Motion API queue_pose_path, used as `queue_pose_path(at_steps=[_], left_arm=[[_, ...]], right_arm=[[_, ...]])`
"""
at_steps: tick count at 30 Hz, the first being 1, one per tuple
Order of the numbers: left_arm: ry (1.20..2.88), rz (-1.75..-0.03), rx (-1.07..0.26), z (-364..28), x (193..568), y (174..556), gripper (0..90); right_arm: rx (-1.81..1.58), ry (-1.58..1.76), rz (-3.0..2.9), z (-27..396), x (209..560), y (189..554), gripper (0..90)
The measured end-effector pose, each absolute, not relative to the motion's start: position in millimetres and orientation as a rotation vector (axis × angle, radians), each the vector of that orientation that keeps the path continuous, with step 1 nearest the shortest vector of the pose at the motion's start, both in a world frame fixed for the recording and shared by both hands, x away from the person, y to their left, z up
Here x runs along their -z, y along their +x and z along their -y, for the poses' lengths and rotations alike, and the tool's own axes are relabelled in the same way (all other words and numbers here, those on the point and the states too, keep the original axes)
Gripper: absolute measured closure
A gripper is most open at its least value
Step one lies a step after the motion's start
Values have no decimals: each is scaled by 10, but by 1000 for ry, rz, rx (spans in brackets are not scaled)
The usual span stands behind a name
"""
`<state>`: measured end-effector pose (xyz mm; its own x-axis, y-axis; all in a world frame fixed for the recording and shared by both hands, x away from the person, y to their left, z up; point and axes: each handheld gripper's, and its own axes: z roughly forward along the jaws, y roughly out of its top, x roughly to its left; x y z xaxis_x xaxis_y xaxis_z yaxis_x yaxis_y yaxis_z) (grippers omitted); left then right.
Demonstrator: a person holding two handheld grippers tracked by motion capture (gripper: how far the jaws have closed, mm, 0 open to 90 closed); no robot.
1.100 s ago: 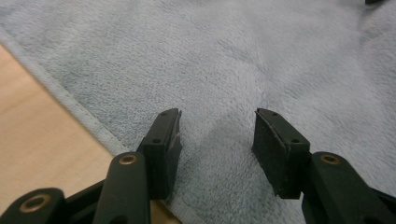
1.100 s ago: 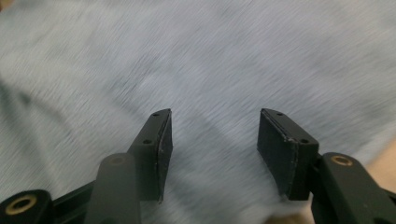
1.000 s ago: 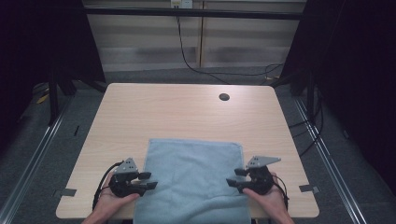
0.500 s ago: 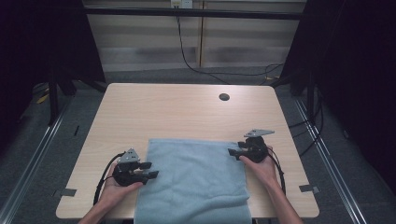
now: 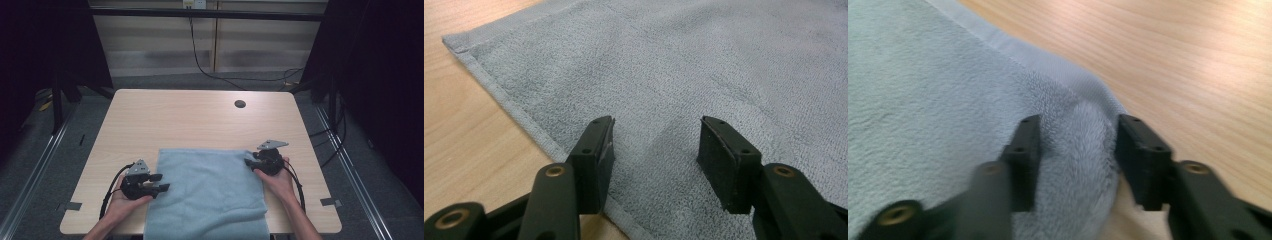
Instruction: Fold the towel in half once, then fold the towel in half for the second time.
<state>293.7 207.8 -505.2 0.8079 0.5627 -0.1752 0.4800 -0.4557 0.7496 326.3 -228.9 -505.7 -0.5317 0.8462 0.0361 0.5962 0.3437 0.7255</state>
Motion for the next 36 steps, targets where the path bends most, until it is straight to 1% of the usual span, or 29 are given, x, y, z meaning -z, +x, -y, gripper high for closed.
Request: queue_pose_path(at_steps=[4,5,7,11,18,21,25,28,31,33,36], left_arm=[[2130,-764,-118,-2085,5054,2931,475],[2130,-765,-116,-2087,5052,2931,474],[2131,-767,-110,-2092,5049,2926,472],[2123,-780,-86,-2121,5045,2909,472],[2128,-770,-97,-2127,5044,2889,476],[2121,-768,-75,-2119,5044,2896,433],[2098,-793,-73,-2125,5000,2972,420],[2090,-803,-100,-2131,4918,3062,410],[2067,-801,-91,-2117,4835,3230,409],[2061,-808,-133,-2096,4798,3344,409],[2038,-875,-151,-2099,4821,3543,410]], right_arm=[[-1033,1292,-2286,2289,5050,3262,806],[-1050,1302,-2289,2301,5052,3269,827],[-1067,1319,-2284,2316,5057,3276,841],[-1101,1336,-2287,2322,5055,3273,855],[-1150,1339,-2282,2337,5031,3280,856],[-1191,1345,-2268,2353,4983,3267,858],[-1224,1343,-2256,2376,4955,3263,859],[-1247,1357,-2245,2399,4944,3261,859],[-1258,1357,-2245,2401,4943,3260,859],[-1257,1354,-2249,2391,4941,3267,859],[-1257,1348,-2255,2384,4930,3265,859]])
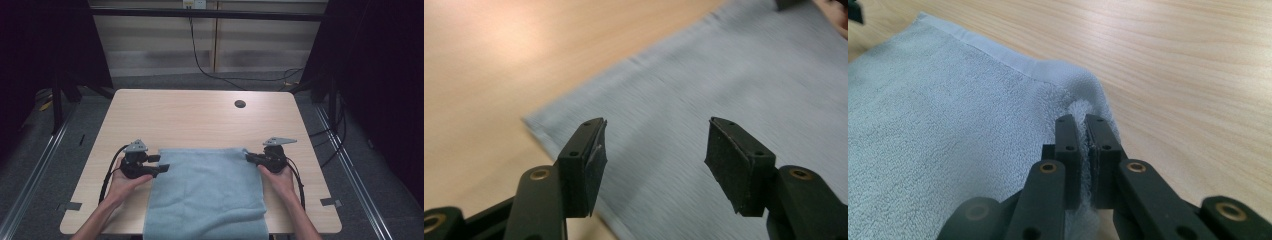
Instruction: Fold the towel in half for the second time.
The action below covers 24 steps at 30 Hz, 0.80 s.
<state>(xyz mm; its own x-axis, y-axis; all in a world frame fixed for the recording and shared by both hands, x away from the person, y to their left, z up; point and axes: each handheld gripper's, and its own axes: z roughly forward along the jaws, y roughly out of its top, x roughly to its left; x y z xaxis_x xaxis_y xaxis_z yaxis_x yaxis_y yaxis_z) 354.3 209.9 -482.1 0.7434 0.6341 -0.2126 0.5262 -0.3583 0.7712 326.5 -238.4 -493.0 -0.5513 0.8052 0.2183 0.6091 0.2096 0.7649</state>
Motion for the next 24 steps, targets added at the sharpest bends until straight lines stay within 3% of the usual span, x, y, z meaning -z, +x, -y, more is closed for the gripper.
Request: queue_pose_path(at_steps=[5,12,23,24], left_arm=[[2019,-985,-165,-2116,4975,3740,395],[2088,-935,-189,-2031,5038,3723,385],[2131,-864,-298,-1964,5071,3643,452],[2138,-849,-306,-1955,5070,3632,488]], right_arm=[[-1274,1324,-2256,2366,4898,3258,858],[-1257,1330,-2278,2343,4929,3264,857],[-1256,1342,-2284,2355,4961,3251,855],[-1251,1339,-2287,2357,4967,3254,855]])
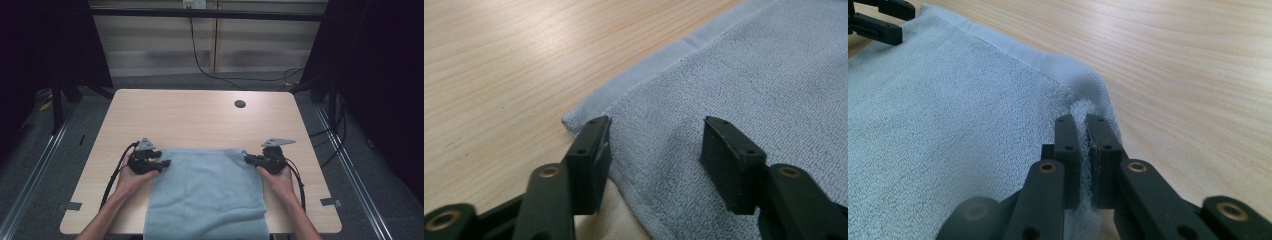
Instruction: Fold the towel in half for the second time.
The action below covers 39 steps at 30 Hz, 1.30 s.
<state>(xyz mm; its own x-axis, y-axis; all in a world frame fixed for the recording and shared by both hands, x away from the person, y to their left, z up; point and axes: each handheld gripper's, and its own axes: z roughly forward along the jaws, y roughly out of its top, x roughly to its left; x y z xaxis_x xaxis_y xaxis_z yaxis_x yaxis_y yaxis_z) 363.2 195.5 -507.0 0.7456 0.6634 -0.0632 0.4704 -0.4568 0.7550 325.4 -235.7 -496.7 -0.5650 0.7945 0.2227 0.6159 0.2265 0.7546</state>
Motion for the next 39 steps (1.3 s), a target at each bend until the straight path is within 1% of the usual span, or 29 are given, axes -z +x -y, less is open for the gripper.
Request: queue_pose_path(at_steps=[3,5,7,9,11,14,17,25,28,34,36,39], left_arm=[[2149,-818,-296,-1930,5067,3597,565],[2152,-812,-288,-1925,5061,3588,645],[2129,-832,-238,-1939,5069,3597,764],[2113,-846,-197,-1959,5072,3620,806],[2096,-862,-160,-1976,5066,3641,829],[2063,-858,-134,-2010,4987,3665,838],[1987,-846,-123,-2072,4852,3650,840],[1907,-823,-169,-2148,4504,3701,845],[1894,-783,-190,-2143,4301,3745,849],[1816,-758,-219,-2113,3969,3858,848],[1794,-749,-211,-2110,3856,3909,849],[1781,-741,-258,-2102,3653,3984,848]], right_arm=[[-1250,1347,-2289,2353,4976,3251,854],[-1260,1346,-2291,2346,4978,3249,854],[-1276,1335,-2299,2337,4980,3248,855],[-1284,1341,-2298,2329,4968,3241,855],[-1302,1337,-2295,2327,4945,3234,855],[-1325,1326,-2286,2333,4891,3240,856],[-1350,1293,-2263,2348,4764,3257,857],[-1488,1259,-2164,2424,4422,3338,858],[-1501,1237,-2144,2422,4269,3393,858],[-1536,1182,-2109,2359,3921,3534,859],[-1550,1179,-2089,2379,3829,3598,859],[-1542,1163,-2070,2406,3663,3674,858]])
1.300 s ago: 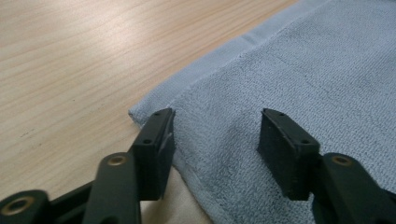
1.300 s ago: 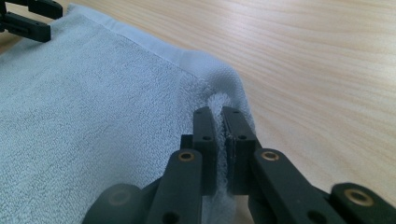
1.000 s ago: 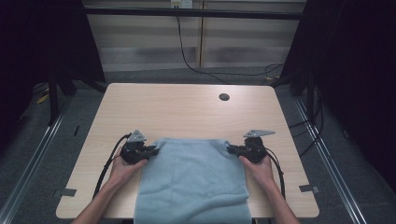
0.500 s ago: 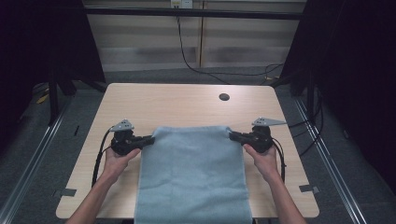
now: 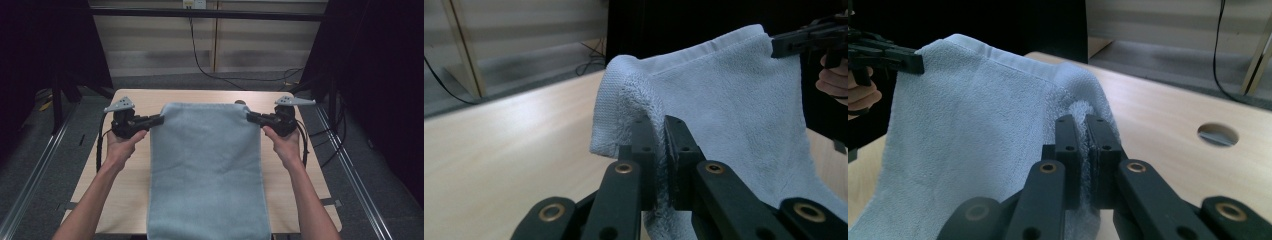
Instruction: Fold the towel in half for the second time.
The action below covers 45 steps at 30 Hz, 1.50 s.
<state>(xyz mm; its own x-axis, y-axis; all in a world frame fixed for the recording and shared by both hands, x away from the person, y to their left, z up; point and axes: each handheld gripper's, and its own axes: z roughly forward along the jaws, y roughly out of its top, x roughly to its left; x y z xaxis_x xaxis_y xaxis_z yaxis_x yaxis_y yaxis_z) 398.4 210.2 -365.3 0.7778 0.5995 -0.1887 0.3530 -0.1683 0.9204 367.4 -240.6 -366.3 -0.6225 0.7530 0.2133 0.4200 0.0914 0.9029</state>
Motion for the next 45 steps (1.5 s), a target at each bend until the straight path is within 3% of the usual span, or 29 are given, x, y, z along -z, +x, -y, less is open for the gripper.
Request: queue_pose_path(at_steps=[9,13,18,27,33,45], left_arm=[[1693,-726,-353,-2044,3009,4230,850],[1719,-687,-348,-1952,3035,4158,850],[1758,-638,-299,-1966,3308,3852,850],[1717,-624,-176,-2199,3635,3165,851],[1794,-646,-107,-2252,4035,2751,851],[2037,-704,66,-2184,4813,2291,848]], right_arm=[[-1589,1140,-1943,2534,3001,3929,862],[-1636,1107,-1918,2518,2903,3878,863],[-1621,1124,-1998,2525,3184,3621,863],[-1641,1071,-2094,2612,3471,2797,864],[-1599,1095,-2167,2647,3773,2288,863],[-1441,1327,-2429,2569,4698,1785,863]])
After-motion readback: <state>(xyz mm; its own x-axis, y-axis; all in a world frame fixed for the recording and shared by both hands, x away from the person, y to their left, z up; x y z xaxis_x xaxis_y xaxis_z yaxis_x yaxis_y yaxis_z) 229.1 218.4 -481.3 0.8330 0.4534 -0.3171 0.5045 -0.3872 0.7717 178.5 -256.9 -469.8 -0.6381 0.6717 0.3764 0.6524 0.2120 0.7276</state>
